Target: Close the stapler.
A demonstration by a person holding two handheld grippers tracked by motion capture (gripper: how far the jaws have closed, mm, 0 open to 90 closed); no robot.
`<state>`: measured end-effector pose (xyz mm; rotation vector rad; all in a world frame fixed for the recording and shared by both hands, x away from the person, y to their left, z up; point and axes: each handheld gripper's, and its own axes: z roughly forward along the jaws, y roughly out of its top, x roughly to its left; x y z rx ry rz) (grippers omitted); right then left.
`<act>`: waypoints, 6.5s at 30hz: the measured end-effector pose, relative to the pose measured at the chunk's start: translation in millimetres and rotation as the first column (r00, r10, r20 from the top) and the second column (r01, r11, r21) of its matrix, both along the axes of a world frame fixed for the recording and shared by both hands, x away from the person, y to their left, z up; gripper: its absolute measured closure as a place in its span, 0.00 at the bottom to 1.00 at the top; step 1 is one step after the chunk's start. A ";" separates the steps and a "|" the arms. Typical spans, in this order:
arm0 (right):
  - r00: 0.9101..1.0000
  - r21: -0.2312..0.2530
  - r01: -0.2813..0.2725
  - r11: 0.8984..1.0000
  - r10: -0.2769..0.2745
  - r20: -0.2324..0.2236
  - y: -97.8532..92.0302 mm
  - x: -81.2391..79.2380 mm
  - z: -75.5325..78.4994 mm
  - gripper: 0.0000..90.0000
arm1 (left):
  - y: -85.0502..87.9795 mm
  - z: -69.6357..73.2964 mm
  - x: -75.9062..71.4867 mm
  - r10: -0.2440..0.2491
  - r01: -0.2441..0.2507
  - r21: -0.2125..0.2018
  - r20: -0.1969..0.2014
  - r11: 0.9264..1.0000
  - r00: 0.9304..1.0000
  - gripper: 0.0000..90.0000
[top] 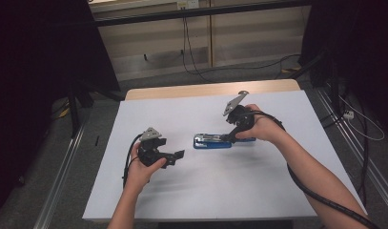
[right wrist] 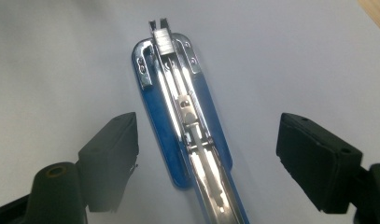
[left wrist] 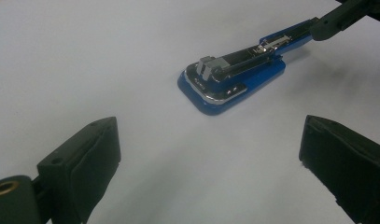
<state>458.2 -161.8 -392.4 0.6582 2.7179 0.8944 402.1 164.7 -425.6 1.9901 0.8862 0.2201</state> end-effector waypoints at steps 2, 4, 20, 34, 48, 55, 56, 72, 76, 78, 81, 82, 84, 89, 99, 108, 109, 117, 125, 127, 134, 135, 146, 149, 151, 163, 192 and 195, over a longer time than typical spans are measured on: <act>1.000 0.007 0.011 1.000 -0.011 0.002 -3.8 -1.2 -0.3 0.23 | -0.2 -0.1 0.5 0.001 -0.001 -0.002 0.002 1.000 1.000 0.06; 1.000 0.008 0.017 1.000 -0.017 0.007 -7.2 -3.0 -0.2 0.23 | -0.8 -0.1 0.7 0.003 -0.003 -0.001 0.000 1.000 1.000 0.06; 0.995 0.022 0.089 0.996 -0.090 0.038 -43.3 -22.2 -2.3 0.22 | -9.3 -2.7 2.4 -0.011 0.011 0.003 0.008 1.000 1.000 0.09; 0.986 0.035 0.151 0.988 -0.153 0.059 -75.2 -40.9 -6.3 0.24 | -19.2 -4.6 5.3 -0.022 0.021 0.038 0.011 0.999 1.000 0.26; 0.973 0.077 0.220 0.972 -0.225 0.052 -100.3 -55.8 -14.1 0.29 | -32.5 -5.0 8.0 -0.035 0.032 0.077 0.026 0.996 0.999 0.63; 0.965 0.097 0.253 0.963 -0.258 0.044 -108.8 -61.1 -23.6 0.34 | -36.4 -7.8 8.4 -0.032 0.029 0.085 0.029 0.996 0.999 0.90; 0.965 0.094 0.253 0.963 -0.258 0.042 -109.1 -61.8 -24.9 0.35 | -36.9 -8.0 8.8 -0.032 0.030 0.085 0.030 0.996 0.999 0.92; 0.957 0.082 0.282 0.956 -0.286 0.051 -112.8 -64.1 -33.2 0.76 | -48.8 -21.9 19.7 -0.010 0.007 0.108 0.031 0.994 0.999 1.00; 0.958 0.075 0.279 0.957 -0.283 0.043 -111.5 -62.9 -35.0 0.81 | -55.6 -22.4 21.9 -0.024 0.020 0.113 0.035 0.993 0.999 1.00; 0.959 0.075 0.278 0.958 -0.281 0.041 -110.6 -62.5 -35.8 0.84 | -57.9 -24.3 22.9 -0.024 0.021 0.115 0.032 0.993 0.999 1.00; 0.959 0.065 0.278 0.958 -0.280 0.035 -109.7 -62.4 -36.9 0.89 | -59.2 -26.6 23.9 -0.027 0.024 0.121 0.030 0.992 0.999 1.00; 0.959 0.062 0.278 0.959 -0.280 0.030 -109.9 -62.2 -37.2 0.91 | -59.9 -27.1 23.8 -0.027 0.023 0.119 0.025 0.993 0.999 1.00; 0.959 0.072 0.280 0.957 -0.283 0.026 -111.2 -61.5 -38.4 0.94 | -60.8 -27.5 23.8 -0.026 0.023 0.112 0.025 0.993 0.999 1.00; 0.958 0.077 0.283 0.956 -0.285 0.010 -113.3 -61.2 -40.3 1.00 | -62.5 -27.1 23.3 -0.030 0.026 0.109 0.038 0.994 0.999 1.00; 0.960 0.076 0.280 0.957 -0.281 0.003 -108.5 -57.8 -45.1 1.00 | -66.1 -31.2 25.3 -0.033 0.027 0.131 0.043 0.991 0.999 1.00; 0.958 0.078 0.286 0.955 -0.287 0.003 -107.8 -56.1 -47.6 1.00 | -67.8 -31.7 24.9 -0.034 0.027 0.123 0.053 0.992 0.998 1.00; 0.958 0.082 0.286 0.955 -0.287 0.003 -107.8 -56.0 -48.1 1.00 | -68.3 -31.9 24.4 -0.035 0.030 0.114 0.043 0.993 0.998 1.00; 0.958 0.073 0.286 0.955 -0.287 0.004 -104.5 -55.3 -50.9 1.00 | -69.0 -31.5 24.3 -0.034 0.028 0.110 0.051 0.994 0.998 1.00; 0.959 0.070 0.282 0.957 -0.283 0.001 -103.5 -55.4 -51.7 1.00 | -70.8 -31.5 23.8 -0.036 0.030 0.098 0.056 0.995 0.998 1.00; 0.961 0.070 0.276 0.958 -0.277 0.001 -103.0 -55.8 -51.8 1.00 | -71.1 -31.5 23.7 -0.035 0.030 0.097 0.058 0.995 0.998 1.00; 0.962 0.077 0.273 0.959 -0.274 0.001 -103.5 -55.9 -51.8 1.00 | -72.1 -31.9 23.7 -0.037 0.031 0.094 0.063 0.995 0.997 1.00; 0.962 0.079 0.274 0.959 -0.275 0.000 -103.9 -55.9 -51.8 1.00 | -72.1 -31.9 23.8 -0.038 0.031 0.096 0.066 0.995 0.997 1.00; 0.961 0.097 0.274 0.957 -0.275 -0.004 -105.9 -56.2 -51.4 1.00 | -73.7 -33.4 25.5 -0.026 0.021 0.078 0.064 0.997 0.998 1.00; 0.961 0.099 0.274 0.957 -0.275 -0.004 -106.3 -56.2 -50.9 1.00 | -73.0 -33.6 26.1 -0.019 0.014 0.080 0.068 0.997 0.998 1.00; 0.961 0.101 0.274 0.956 -0.275 -0.002 -106.2 -56.5 -50.6 1.00 | -72.2 -33.5 26.6 -0.019 0.014 0.083 0.069 0.996 0.997 1.00; 0.962 0.107 0.272 0.956 -0.274 0.004 -106.7 -56.8 -49.2 1.00 | -71.6 -33.7 27.2 -0.021 0.015 0.082 0.071 0.997 0.997 1.00; 0.961 0.175 0.265 0.948 -0.275 0.036 -110.1 -60.4 -39.1 1.00 | -77.4 -36.3 26.3 -0.024 0.020 0.052 0.068 0.998 0.997 1.00; 0.961 0.182 0.261 0.948 -0.273 0.044 -110.3 -60.6 -36.7 1.00 | -77.2 -36.2 26.6 -0.024 0.021 0.054 0.070 0.998 0.997 1.00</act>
